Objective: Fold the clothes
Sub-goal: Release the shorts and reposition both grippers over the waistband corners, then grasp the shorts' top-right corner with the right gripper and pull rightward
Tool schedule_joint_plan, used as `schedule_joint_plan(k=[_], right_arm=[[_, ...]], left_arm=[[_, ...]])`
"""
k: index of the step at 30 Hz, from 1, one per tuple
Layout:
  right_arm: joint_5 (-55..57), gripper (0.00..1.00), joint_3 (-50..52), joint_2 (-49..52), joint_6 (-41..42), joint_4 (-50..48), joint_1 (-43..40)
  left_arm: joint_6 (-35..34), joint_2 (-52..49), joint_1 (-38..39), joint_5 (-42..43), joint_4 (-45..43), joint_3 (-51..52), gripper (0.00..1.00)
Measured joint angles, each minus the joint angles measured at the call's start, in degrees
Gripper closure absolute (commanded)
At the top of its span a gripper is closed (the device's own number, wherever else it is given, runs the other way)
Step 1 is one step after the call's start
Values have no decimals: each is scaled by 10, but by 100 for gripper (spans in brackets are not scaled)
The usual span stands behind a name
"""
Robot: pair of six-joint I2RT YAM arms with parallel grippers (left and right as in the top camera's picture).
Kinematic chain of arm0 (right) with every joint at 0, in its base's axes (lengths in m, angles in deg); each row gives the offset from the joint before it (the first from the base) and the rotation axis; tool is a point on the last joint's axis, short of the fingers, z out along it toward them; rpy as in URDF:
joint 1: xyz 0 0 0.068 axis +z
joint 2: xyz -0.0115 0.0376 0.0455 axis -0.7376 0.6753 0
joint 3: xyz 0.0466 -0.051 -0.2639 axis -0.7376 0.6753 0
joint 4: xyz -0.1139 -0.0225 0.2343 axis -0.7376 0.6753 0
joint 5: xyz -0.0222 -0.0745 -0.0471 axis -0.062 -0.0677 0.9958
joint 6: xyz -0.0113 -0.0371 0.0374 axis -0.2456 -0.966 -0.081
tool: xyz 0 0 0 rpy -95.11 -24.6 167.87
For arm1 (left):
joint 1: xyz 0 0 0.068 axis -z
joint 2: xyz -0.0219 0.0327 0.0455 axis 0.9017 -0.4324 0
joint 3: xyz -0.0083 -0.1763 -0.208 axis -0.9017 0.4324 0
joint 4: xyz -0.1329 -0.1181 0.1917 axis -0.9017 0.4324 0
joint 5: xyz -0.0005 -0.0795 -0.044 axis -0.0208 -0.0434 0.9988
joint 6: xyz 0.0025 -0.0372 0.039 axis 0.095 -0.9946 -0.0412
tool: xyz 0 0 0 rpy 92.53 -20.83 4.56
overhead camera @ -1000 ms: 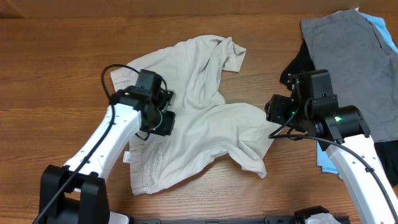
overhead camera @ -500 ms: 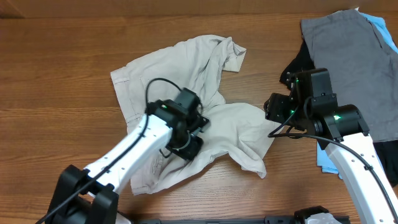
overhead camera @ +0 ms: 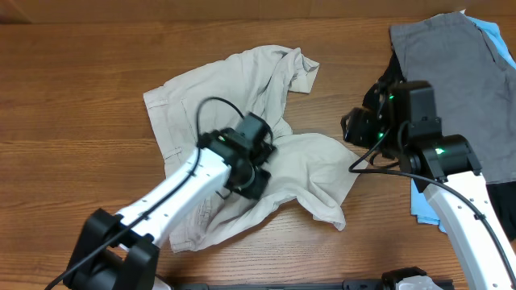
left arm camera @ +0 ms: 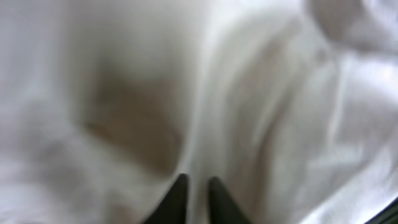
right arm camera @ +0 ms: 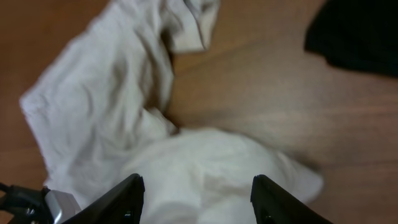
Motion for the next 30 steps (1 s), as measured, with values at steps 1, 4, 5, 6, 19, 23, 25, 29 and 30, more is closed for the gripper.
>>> schedule_joint_plan(k=[1, 4, 5, 6, 19, 23, 25, 29, 30], right_arm=[[-5, 40, -2, 1, 0, -8, -2], [-25, 40, -9, 7, -3, -52, -5], [-33, 40, -11, 12, -4, -68, -5], [-40, 40, -12, 17, -5, -81, -5], [-99, 39, -166, 235, -18, -141, -5], [-101, 38, -250, 293, -24, -137, -5], [-99, 38, -282, 328, -26, -141, -5], [-88, 37, -287, 373, -26, -142, -5], [-81, 38, -287, 389, -26, -141, -5]], left_arm=[[-6, 0, -21, -2, 5, -14, 65], [-18, 0, -89, -4, 12, -62, 52], [-18, 0, -111, -5, 12, -76, 50], [-19, 0, -132, -5, 11, -92, 48], [-17, 0, -303, -13, -12, -143, 37], [-14, 0, -311, -20, -24, -143, 37], [-12, 0, -311, -24, -26, -143, 37], [-12, 0, -311, -29, -27, -143, 36], [-12, 0, -311, -30, -27, -143, 36]])
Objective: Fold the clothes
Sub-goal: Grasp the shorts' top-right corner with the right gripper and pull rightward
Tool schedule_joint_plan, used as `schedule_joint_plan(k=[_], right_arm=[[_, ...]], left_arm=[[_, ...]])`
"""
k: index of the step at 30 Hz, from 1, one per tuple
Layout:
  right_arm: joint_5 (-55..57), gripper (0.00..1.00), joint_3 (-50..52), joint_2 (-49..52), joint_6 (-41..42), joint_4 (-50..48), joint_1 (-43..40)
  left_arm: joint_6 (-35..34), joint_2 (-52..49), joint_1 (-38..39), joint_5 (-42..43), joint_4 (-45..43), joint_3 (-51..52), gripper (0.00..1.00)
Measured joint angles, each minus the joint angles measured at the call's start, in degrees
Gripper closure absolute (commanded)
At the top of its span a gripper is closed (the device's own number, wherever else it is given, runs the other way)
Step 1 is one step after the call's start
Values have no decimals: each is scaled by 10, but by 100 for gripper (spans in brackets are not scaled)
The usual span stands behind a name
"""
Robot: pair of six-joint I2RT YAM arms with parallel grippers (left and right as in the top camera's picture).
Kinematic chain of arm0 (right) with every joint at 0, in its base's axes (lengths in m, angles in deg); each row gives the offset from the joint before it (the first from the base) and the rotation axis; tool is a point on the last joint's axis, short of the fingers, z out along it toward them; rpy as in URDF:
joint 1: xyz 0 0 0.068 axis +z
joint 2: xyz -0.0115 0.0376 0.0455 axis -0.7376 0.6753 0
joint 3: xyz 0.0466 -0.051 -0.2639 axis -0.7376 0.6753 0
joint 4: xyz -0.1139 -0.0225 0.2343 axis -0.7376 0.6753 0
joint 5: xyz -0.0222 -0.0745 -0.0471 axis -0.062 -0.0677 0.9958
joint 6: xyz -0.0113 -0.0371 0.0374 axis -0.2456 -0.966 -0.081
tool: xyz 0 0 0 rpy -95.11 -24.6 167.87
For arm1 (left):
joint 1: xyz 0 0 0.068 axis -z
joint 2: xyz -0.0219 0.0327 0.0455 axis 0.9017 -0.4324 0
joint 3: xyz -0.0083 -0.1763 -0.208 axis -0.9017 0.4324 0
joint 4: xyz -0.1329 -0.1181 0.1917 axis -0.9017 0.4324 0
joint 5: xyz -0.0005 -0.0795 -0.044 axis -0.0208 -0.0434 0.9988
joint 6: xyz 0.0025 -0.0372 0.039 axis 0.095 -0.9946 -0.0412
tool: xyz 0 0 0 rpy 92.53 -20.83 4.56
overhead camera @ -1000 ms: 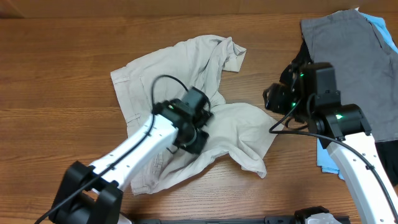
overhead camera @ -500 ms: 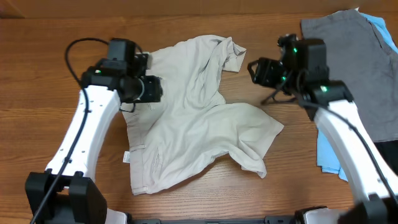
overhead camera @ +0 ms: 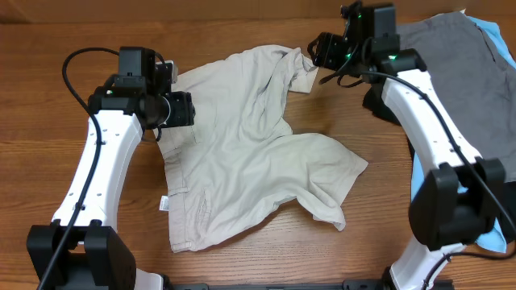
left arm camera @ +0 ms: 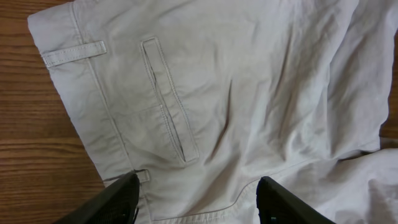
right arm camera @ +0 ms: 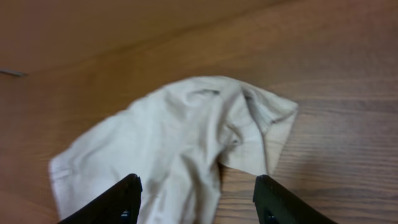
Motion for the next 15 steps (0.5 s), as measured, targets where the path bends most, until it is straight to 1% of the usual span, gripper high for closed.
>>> schedule_joint_plan(k=[8, 11, 15], right_arm=[[14, 37, 0, 67, 1, -16, 0], [9, 37, 0, 98, 3, -47, 0], [3, 37, 0, 115, 19, -100, 5]], left_arm=[[5, -20, 0, -15, 0, 0, 36], [8, -36, 0, -17, 0, 0, 37], [9, -47, 0, -19, 0, 0, 37]])
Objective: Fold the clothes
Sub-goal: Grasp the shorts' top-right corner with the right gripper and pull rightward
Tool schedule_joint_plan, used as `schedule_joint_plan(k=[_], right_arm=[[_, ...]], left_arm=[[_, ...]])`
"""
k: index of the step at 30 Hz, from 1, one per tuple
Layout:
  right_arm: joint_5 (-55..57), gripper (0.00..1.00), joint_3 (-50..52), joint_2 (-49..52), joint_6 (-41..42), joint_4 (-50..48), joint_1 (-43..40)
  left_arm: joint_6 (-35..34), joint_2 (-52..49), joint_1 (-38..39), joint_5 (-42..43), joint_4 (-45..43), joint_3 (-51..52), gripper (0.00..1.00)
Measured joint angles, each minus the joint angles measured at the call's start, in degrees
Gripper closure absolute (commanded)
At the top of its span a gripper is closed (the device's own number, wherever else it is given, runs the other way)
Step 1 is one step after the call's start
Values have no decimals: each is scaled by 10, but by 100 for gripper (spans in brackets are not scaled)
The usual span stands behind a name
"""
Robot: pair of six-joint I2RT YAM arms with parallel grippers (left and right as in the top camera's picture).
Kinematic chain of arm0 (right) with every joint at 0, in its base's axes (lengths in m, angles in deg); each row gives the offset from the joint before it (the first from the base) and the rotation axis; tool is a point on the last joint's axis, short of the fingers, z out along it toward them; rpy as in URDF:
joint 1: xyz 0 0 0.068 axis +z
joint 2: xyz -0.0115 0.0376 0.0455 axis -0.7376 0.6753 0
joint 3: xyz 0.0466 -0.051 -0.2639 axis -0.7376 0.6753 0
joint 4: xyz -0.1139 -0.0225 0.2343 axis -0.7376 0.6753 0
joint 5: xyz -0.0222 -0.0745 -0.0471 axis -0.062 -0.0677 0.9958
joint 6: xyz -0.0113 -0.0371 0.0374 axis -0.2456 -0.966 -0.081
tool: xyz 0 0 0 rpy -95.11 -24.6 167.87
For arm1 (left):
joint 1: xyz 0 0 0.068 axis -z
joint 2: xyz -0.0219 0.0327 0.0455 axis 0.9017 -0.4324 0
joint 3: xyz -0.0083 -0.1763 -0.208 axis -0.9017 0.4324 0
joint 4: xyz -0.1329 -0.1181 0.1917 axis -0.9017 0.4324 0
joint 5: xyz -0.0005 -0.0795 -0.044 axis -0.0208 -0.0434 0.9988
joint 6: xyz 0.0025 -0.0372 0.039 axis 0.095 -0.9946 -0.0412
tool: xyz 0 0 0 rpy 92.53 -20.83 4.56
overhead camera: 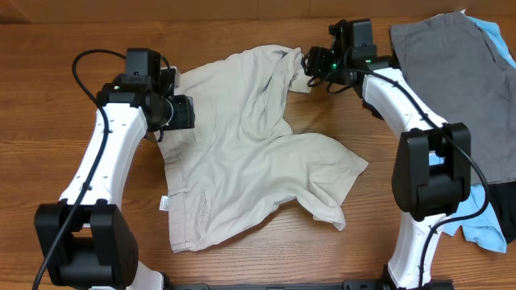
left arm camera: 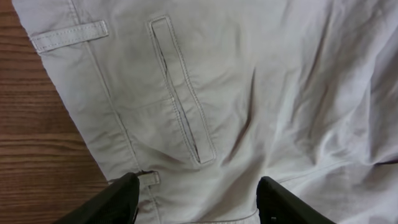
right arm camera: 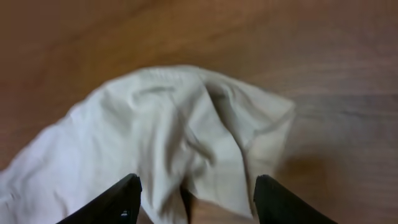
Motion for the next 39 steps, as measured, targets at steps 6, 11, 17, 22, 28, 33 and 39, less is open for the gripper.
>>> schedule_joint_plan(k=[6, 11, 17, 22, 28, 33, 39], right_arm=[[2, 37, -2, 9, 24, -73, 37], [15, 40, -2, 40, 37, -76, 79], [95, 41, -2, 67, 39, -18, 82], [138, 71, -2, 67, 39, 10, 74], [160, 96, -10, 66, 42, 78, 63], [158, 96, -53, 49, 47, 252, 38], [146, 88, -96, -8, 52, 431, -3]], left_arm=[[0, -11, 0, -3, 0, 0, 37], [1, -11, 0, -8, 0, 0, 36], [2, -11, 0, -32, 15, 0, 36], [2, -11, 0, -47, 16, 0, 36], [2, -11, 0, -52, 16, 0, 37], [2, -11, 0, -54, 16, 0, 38], [2, -11, 0, -55, 16, 0, 39]])
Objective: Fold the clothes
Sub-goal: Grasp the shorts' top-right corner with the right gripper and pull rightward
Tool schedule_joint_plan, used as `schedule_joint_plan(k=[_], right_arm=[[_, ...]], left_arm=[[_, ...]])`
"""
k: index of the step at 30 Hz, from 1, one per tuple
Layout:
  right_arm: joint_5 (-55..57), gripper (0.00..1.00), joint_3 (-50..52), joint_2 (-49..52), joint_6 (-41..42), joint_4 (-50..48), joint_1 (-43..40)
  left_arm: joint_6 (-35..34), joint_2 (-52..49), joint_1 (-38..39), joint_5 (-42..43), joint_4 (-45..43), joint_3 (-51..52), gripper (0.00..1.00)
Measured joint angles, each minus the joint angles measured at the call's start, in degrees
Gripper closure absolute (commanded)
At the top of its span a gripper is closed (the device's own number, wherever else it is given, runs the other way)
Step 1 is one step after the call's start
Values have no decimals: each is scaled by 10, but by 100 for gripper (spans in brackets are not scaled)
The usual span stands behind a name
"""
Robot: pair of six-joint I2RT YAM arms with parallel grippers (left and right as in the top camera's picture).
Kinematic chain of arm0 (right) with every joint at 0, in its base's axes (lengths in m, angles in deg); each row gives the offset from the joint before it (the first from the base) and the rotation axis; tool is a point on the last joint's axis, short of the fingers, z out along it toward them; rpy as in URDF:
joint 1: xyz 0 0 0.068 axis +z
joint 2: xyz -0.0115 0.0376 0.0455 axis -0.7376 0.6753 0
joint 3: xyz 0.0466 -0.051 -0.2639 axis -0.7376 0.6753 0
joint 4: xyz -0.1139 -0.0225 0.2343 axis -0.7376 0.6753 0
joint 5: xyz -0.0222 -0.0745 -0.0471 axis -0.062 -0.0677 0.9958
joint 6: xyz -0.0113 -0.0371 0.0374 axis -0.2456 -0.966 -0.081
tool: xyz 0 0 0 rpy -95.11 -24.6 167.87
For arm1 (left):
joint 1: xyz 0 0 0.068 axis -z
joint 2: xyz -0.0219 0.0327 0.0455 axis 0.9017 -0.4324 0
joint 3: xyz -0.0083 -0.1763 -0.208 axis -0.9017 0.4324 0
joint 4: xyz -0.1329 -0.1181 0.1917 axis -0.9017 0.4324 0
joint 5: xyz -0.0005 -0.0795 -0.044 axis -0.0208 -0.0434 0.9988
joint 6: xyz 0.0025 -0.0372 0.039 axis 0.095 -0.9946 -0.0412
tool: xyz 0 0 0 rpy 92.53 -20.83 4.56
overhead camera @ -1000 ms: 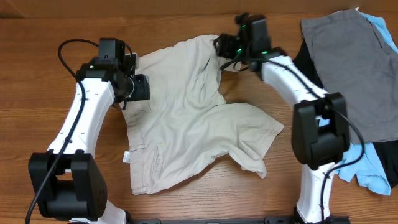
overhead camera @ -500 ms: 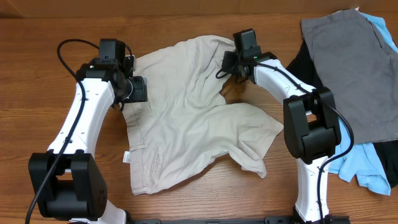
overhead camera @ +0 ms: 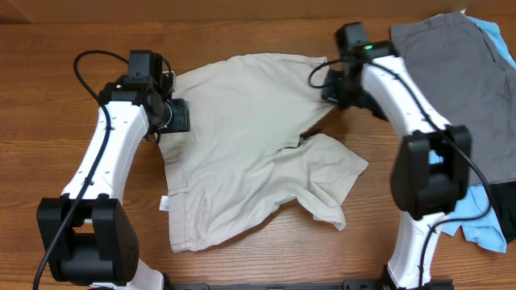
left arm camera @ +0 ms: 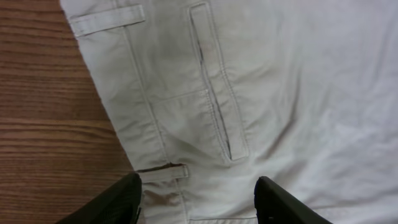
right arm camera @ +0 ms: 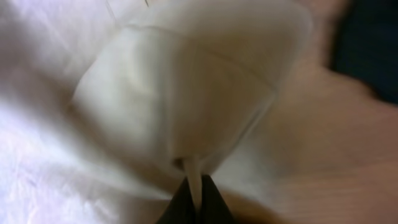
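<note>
Beige shorts (overhead camera: 242, 137) lie spread on the wooden table, waistband at the left with a welt pocket (left arm camera: 214, 93) and belt loop. My left gripper (left arm camera: 196, 199) hovers open over the waistband edge, nothing between its fingers (left arm camera: 118, 202). My right gripper (right arm camera: 194, 190) is shut on a fold of the shorts' upper right leg hem (overhead camera: 326, 80), which it holds stretched to the right. The lower leg (overhead camera: 330, 181) lies crumpled toward the front.
A pile of other clothes lies at the right edge: grey fabric (overhead camera: 451, 72) on top, blue (overhead camera: 488, 234) beneath, something black (overhead camera: 504, 201) lower down. Bare wooden table (overhead camera: 56, 185) surrounds the shorts.
My right gripper, open over the bunched leg hem before, is now shut on it, lower and a bit right. The upper leg lies flatter and wider. The left gripper barely shifted.
First my left gripper was shut low on the middle of the shorts and the right stood open near the lower leg. Then both were open at the far corners, left at the waistband, right at the leg hem. Now the right holds the hem pulled out.
</note>
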Motion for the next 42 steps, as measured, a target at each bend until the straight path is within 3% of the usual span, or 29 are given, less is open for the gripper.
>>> schedule_joint_plan(k=[2, 4, 7, 13, 18, 24, 35, 39, 42], right_arm=[[0, 51, 0, -7, -1, 12, -4], [0, 38, 5, -7, 1, 12, -4], [-1, 32, 16, -7, -6, 9, -3], [-1, 30, -19, -7, -57, -44, -4], [2, 30, -72, -7, -128, -186, -5], [10, 30, -75, 20, -190, -265, -5], [5, 28, -75, 148, -229, -291, -5], [-5, 32, -75, 164, -228, -311, -5], [-9, 42, -75, 174, -215, -332, -5]], left_arm=[[0, 0, 0, -1, 0, 0, 40], [0, 0, 0, 0, 0, 0, 40], [0, 0, 0, -1, 0, 0, 40], [2, 0, 0, -2, 0, 0, 39], [2, 0, 0, -3, -17, 0, 38], [3, 0, 0, -20, -28, 0, 38], [3, 0, 0, -28, -26, 0, 38], [3, 0, 0, -28, -26, 0, 38], [3, 0, 0, -28, -26, 0, 38]])
